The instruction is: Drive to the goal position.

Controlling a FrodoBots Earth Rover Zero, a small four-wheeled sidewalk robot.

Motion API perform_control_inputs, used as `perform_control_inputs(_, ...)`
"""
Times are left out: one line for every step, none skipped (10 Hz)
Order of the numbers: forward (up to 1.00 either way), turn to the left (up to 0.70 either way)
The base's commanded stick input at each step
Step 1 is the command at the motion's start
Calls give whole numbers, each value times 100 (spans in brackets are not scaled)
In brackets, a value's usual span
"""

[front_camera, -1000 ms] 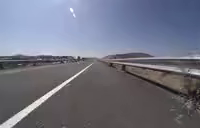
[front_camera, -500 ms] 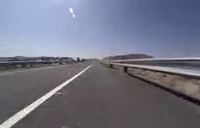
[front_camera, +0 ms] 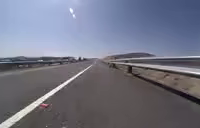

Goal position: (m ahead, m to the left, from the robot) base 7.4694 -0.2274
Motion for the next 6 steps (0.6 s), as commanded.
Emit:
perform_control_inputs(100, 0)
perform_control_inputs(100, 0)
perform_control_inputs(100, 0)
perform_control_inputs(100, 0)
perform_control_inputs(100, 0)
perform_control_inputs(100, 0)
